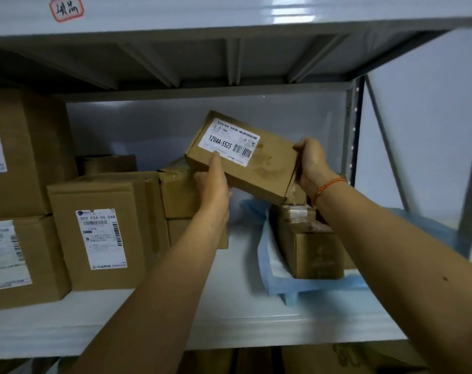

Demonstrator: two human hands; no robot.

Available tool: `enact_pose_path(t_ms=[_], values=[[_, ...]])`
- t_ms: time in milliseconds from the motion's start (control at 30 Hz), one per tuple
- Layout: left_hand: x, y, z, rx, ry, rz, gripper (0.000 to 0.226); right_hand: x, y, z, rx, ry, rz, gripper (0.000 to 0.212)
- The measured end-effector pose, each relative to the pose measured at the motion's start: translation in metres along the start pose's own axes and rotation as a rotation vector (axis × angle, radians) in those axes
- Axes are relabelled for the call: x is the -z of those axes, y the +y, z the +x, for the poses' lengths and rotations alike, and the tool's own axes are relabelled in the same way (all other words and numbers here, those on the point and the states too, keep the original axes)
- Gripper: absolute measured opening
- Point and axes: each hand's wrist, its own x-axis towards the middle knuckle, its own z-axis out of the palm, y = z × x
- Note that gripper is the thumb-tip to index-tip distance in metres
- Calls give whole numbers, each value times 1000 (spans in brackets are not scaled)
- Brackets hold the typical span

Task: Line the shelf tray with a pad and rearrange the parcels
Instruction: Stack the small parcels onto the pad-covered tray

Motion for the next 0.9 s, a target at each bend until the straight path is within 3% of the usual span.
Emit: enact_pose_path(t_ms=[167, 267, 333, 400, 433, 533, 600, 733, 900], values=[[-22, -12, -15, -28, 13, -8, 45, 40, -18, -8, -61, -5, -73, 12], [-34, -15, -21, 29, 14, -76, 49, 64, -28, -1, -116, -34, -104, 15], [-43, -16, -25, 83, 13, -140, 53, 81, -35, 2, -132, -40, -205, 31], [-52, -19, -28, 116, 16, -167, 60, 99, -40, 3, -175, -62, -394, 68], [-58, -22, -31, 120, 18, -163, 64, 108, -42, 4, -216, -91, -455, 76], [-71, -31, -37, 122, -10, -120, 72, 122, -45, -1, -290, -180, -499, 46], [-78, -37, -37, 114, -48, -23, 57, 128, -47, -1, -297, -108, -479, 30], [-85, -46, -29, 68, -70, 183, 22, 147, -49, 13, -272, 99, -477, 26], [-88, -62, -18, 129, -32, 246, 28, 163, -33, 21, -268, 153, -636, 22]])
